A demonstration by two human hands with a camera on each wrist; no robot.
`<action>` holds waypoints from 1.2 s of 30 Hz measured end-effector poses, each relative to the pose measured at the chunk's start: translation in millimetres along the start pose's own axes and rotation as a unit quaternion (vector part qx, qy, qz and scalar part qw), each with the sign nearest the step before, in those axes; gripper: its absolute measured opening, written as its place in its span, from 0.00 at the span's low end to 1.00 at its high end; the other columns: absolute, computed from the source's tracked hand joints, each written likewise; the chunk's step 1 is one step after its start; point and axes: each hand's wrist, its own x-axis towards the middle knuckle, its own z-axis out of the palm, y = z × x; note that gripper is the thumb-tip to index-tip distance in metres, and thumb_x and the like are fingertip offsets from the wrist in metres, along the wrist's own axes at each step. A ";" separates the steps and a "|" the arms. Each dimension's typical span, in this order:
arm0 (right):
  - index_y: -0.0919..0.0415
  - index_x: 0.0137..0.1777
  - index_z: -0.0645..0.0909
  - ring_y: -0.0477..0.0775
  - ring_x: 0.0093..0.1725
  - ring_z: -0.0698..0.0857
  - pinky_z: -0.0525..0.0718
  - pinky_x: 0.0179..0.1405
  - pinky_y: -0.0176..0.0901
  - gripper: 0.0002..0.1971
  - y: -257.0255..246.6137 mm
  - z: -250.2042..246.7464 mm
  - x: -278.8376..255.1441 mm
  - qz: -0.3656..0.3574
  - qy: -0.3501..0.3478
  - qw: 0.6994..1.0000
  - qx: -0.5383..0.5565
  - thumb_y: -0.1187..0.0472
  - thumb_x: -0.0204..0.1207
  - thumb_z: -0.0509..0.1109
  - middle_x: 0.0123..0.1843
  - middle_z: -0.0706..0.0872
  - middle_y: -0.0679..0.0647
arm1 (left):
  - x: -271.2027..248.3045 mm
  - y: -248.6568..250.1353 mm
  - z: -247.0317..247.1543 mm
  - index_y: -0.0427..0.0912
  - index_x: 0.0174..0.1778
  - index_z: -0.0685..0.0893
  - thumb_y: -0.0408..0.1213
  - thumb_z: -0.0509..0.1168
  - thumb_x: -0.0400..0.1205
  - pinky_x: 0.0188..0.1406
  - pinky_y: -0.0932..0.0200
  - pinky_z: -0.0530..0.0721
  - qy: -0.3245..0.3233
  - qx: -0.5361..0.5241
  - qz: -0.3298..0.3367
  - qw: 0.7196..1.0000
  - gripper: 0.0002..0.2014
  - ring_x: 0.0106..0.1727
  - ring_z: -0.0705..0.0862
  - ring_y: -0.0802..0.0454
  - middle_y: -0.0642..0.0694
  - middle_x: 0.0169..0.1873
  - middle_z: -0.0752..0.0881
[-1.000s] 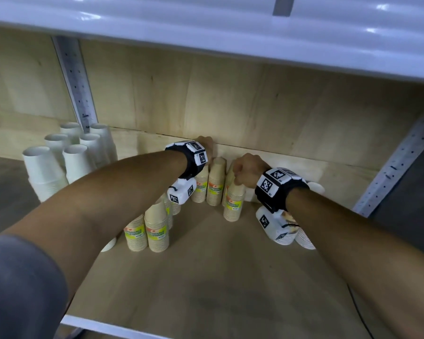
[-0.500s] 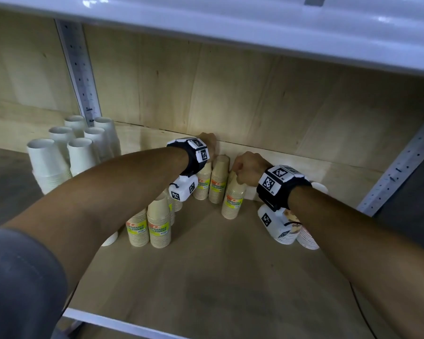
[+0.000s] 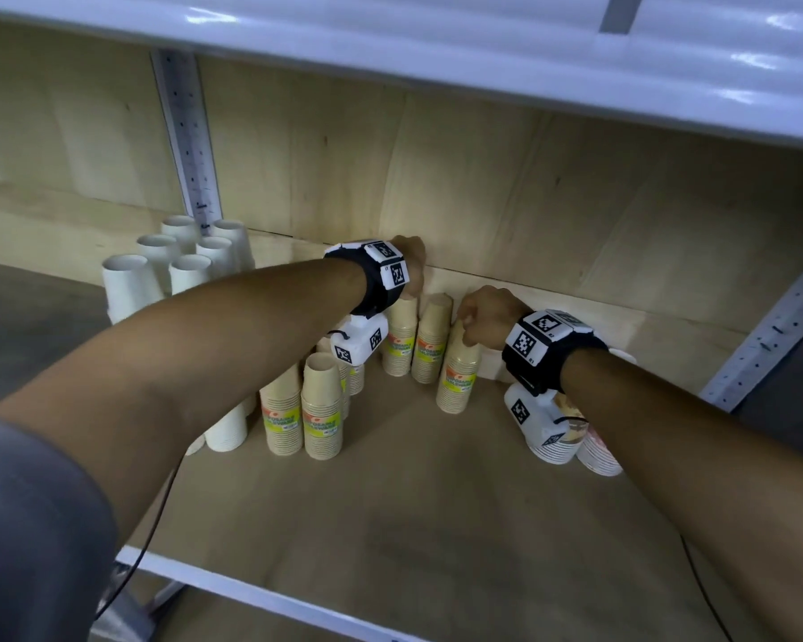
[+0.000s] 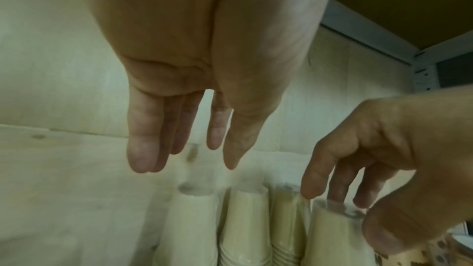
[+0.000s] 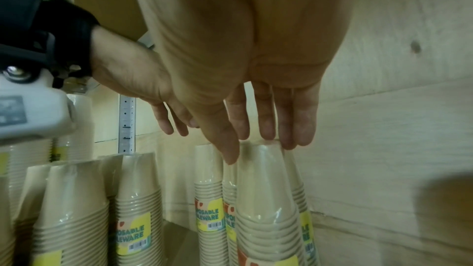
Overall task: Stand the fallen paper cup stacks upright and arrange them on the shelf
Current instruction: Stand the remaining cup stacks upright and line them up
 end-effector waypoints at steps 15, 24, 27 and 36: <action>0.50 0.51 0.85 0.56 0.53 0.86 0.85 0.51 0.43 0.12 -104.6 -1.1 -18.6 -0.093 0.048 0.993 0.045 0.55 0.67 0.75 0.55 0.86 0.54 | -131.6 -31.3 -53.1 0.37 0.62 0.86 0.35 0.74 0.79 0.26 0.62 0.82 -0.011 -0.075 -0.085 0.994 0.16 0.37 0.85 0.47 0.45 0.42 0.84; 0.57 0.50 0.89 0.55 0.49 0.88 0.84 0.43 0.42 0.14 -153.7 30.6 -39.8 -0.124 -0.016 0.989 0.078 0.52 0.67 0.78 0.51 0.90 0.55 | -171.1 -60.7 -18.7 0.46 0.40 0.82 0.30 0.71 0.78 0.15 0.70 0.76 -0.073 0.004 -0.093 0.993 0.07 0.31 0.80 0.57 0.49 0.36 0.81; 0.56 0.52 0.88 0.53 0.49 0.86 0.83 0.43 0.40 0.15 -159.3 38.5 -44.7 -0.131 -0.030 0.987 0.085 0.52 0.67 0.79 0.49 0.88 0.51 | -183.2 -60.3 -10.3 0.42 0.48 0.86 0.27 0.72 0.72 0.15 0.73 0.70 -0.086 0.009 -0.122 0.989 0.11 0.36 0.78 0.52 0.45 0.37 0.81; 0.54 0.45 0.83 0.52 0.47 0.82 0.75 0.42 0.39 0.10 -164.7 48.3 -49.2 -0.152 -0.054 0.984 0.076 0.60 0.68 0.80 0.45 0.84 0.50 | -193.4 -74.3 10.6 0.32 0.63 0.86 0.27 0.72 0.77 0.23 0.67 0.74 -0.078 -0.029 -0.075 0.994 0.17 0.41 0.79 0.51 0.45 0.44 0.83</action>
